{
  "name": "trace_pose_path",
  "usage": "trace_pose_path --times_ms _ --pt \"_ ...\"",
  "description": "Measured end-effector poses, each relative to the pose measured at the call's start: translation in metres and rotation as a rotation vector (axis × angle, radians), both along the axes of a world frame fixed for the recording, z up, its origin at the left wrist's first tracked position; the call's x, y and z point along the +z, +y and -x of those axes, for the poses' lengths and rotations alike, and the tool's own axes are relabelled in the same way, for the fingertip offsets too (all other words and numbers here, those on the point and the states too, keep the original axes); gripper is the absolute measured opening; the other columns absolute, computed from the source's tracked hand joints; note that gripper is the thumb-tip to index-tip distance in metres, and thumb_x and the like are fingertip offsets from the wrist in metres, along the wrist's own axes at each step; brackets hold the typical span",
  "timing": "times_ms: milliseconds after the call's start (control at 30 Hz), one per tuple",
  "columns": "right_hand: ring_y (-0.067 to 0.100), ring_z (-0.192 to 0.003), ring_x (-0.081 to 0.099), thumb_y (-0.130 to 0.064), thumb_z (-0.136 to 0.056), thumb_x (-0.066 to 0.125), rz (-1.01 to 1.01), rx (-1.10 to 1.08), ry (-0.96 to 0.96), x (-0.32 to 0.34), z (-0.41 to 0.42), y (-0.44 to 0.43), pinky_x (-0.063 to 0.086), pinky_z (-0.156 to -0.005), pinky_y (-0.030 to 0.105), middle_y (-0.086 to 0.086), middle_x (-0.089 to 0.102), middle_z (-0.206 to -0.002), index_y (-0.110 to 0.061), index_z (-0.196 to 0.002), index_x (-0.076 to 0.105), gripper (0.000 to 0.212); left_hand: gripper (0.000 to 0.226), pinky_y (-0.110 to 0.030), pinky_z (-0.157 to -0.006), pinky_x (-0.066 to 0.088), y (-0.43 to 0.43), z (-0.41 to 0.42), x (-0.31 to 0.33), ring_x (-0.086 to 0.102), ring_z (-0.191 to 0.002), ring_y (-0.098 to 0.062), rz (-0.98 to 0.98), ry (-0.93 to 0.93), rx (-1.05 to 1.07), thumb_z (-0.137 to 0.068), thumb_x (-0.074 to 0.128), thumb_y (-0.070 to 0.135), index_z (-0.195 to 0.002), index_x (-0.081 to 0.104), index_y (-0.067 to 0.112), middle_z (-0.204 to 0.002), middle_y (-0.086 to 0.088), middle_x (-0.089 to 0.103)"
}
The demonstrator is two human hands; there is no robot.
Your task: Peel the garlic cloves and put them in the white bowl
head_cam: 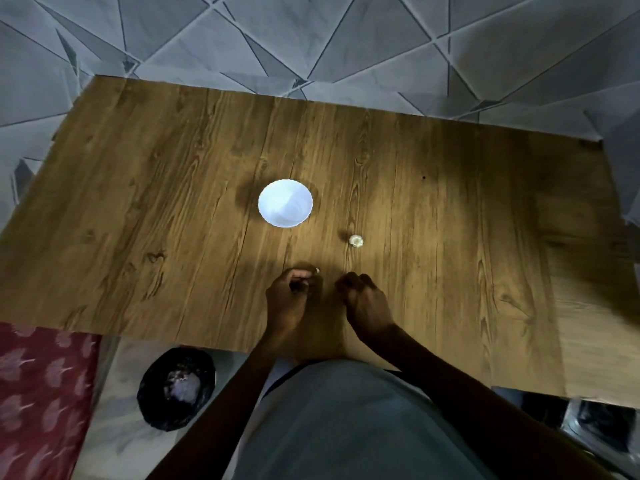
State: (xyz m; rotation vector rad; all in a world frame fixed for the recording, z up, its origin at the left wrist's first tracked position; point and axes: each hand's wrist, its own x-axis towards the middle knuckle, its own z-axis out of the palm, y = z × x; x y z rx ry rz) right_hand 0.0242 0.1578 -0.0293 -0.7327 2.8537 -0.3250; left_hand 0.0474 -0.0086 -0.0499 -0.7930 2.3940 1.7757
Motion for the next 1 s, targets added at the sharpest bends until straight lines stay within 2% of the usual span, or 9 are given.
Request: trace_pose_path --times_ms 100,267,400,500,600,700,800,867,1000 --pt "0.028 -0.07 0.064 0.002 -0.054 0.085 0.004 0.08 0.067 0.0 0.0 0.003 0.05 -0.044 0.03 0.012 0.068 -0.093 -0.007 -0.087 0.073 0.036 0.034 -0.043 -0.09 0.056 -0.002 -0.001 -0.003 0.069 -0.093 -0.01 -0.032 -0.009 -0.007 -0.091 0.057 0.004 -0.092 0.069 0.036 -0.095 0.01 0.073" --pt "0.029 -0.066 0.064 0.001 -0.052 0.077 0.045 0.104 0.104 -0.001 0.001 -0.001 0.048 -0.045 0.028 0.014 0.068 -0.085 -0.004 -0.083 0.071 0.032 0.02 -0.038 -0.091 0.056 0.004 0.001 0.008 0.069 -0.097 -0.016 -0.176 -0.026 0.026 -0.096 0.055 0.005 -0.102 0.07 0.016 -0.102 -0.002 0.073" --pt "0.012 -0.066 0.068 0.003 -0.072 0.072 0.436 -0.373 -0.215 0.018 0.021 -0.009 0.057 -0.061 0.029 0.001 0.073 -0.078 -0.011 -0.079 0.075 0.016 0.021 -0.028 -0.079 0.057 0.021 0.011 0.029 0.071 -0.088 -0.021 -0.65 -0.065 0.235 -0.1 0.048 0.008 -0.1 0.069 0.006 -0.094 -0.011 0.073" --pt "0.003 -0.074 0.069 0.008 -0.075 0.07 0.738 -0.32 -0.328 0.044 0.025 -0.023 0.056 -0.072 0.021 0.002 0.076 -0.084 -0.008 -0.077 0.077 0.018 0.035 -0.029 -0.088 0.05 0.033 0.022 0.043 0.068 -0.089 -0.018 -1.131 -0.215 0.381 -0.102 0.04 0.024 -0.098 0.07 0.006 -0.097 -0.01 0.072" --pt "0.024 -0.104 0.064 -0.002 -0.088 0.062 0.429 -0.166 -0.294 0.059 0.019 -0.034 0.047 -0.092 0.028 0.017 0.07 -0.111 0.0 -0.106 0.072 0.021 0.046 -0.036 -0.109 0.039 0.037 0.028 0.05 0.064 -0.113 -0.026 -1.512 -0.247 0.421 -0.101 0.036 0.029 -0.103 0.073 0.001 -0.118 -0.015 0.068" --pt "0.034 -0.11 0.061 -0.011 -0.096 0.052 0.221 -0.13 -0.164 0.057 0.019 -0.033 0.047 -0.095 0.034 0.019 0.065 -0.118 0.0 -0.118 0.065 0.027 0.037 -0.035 -0.101 0.045 0.039 0.035 0.054 0.07 -0.102 -0.025 -1.568 -0.189 0.471 -0.099 0.039 0.021 -0.111 0.069 0.002 -0.114 -0.014 0.07" --pt "0.008 -0.074 0.069 -0.009 -0.086 0.068 0.433 -0.209 -0.134 0.072 0.022 -0.028 0.053 -0.067 0.021 -0.002 0.075 -0.085 -0.015 -0.091 0.076 0.011 0.035 -0.024 -0.09 0.049 0.038 0.038 0.059 0.073 -0.089 -0.023 -1.543 -0.136 0.515 -0.1 0.036 0.017 -0.111 0.065 0.002 -0.104 -0.014 0.073" --pt "0.002 -0.064 0.067 -0.001 -0.079 0.073 0.612 -0.301 -0.143 0.073 0.03 -0.018 0.052 -0.061 0.017 -0.006 0.075 -0.075 -0.016 -0.078 0.077 0.016 0.034 -0.021 -0.071 0.057 0.036 0.038 0.057 0.074 -0.084 -0.022 -1.525 -0.126 0.556 -0.101 0.035 0.017 -0.107 0.064 0.002 -0.099 -0.015 0.074" --pt "-0.002 -0.071 0.064 -0.007 -0.084 0.072 0.419 -0.394 -0.124 0.045 0.043 0.013 0.039 -0.063 -0.001 -0.005 0.076 -0.087 -0.019 -0.092 0.078 0.016 0.039 -0.035 -0.082 0.055 0.018 0.034 0.05 0.073 -0.087 -0.024 -1.434 -0.056 0.636 -0.103 0.032 0.023 -0.103 0.064 0.002 -0.098 -0.014 0.074"
